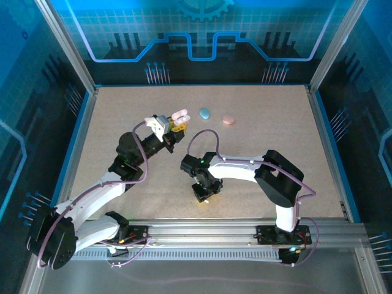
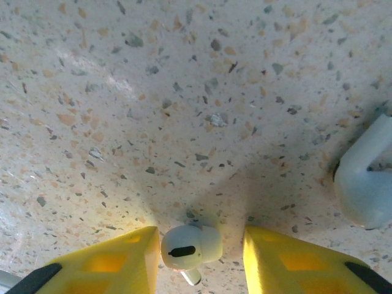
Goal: Insert wireless bluetooth earbuds into charging case
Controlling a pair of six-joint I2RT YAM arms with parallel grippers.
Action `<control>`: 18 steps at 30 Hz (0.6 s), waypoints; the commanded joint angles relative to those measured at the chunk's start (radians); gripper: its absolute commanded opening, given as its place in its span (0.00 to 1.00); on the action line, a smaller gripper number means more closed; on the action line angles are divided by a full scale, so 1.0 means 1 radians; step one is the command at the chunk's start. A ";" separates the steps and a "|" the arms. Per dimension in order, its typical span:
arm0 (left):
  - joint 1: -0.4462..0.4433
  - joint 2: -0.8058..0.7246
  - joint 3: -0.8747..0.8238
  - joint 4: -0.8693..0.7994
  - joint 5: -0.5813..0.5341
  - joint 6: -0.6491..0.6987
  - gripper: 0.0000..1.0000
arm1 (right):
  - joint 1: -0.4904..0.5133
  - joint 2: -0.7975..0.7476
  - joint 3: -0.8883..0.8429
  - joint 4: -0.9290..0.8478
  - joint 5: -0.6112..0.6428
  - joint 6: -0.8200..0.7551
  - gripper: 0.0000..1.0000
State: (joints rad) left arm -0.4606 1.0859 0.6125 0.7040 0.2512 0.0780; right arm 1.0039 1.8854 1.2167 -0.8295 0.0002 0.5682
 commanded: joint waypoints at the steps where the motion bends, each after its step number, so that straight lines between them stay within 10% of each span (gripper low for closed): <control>1: 0.007 0.006 0.021 0.035 0.013 -0.007 0.21 | -0.006 0.024 0.017 0.018 -0.023 0.017 0.40; 18: 0.007 0.014 0.024 0.040 0.018 -0.014 0.21 | -0.009 0.042 0.027 0.020 -0.033 0.059 0.37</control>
State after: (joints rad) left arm -0.4606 1.0943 0.6125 0.7048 0.2512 0.0776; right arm 1.0000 1.8935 1.2236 -0.8299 -0.0044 0.5953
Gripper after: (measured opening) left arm 0.237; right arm 0.365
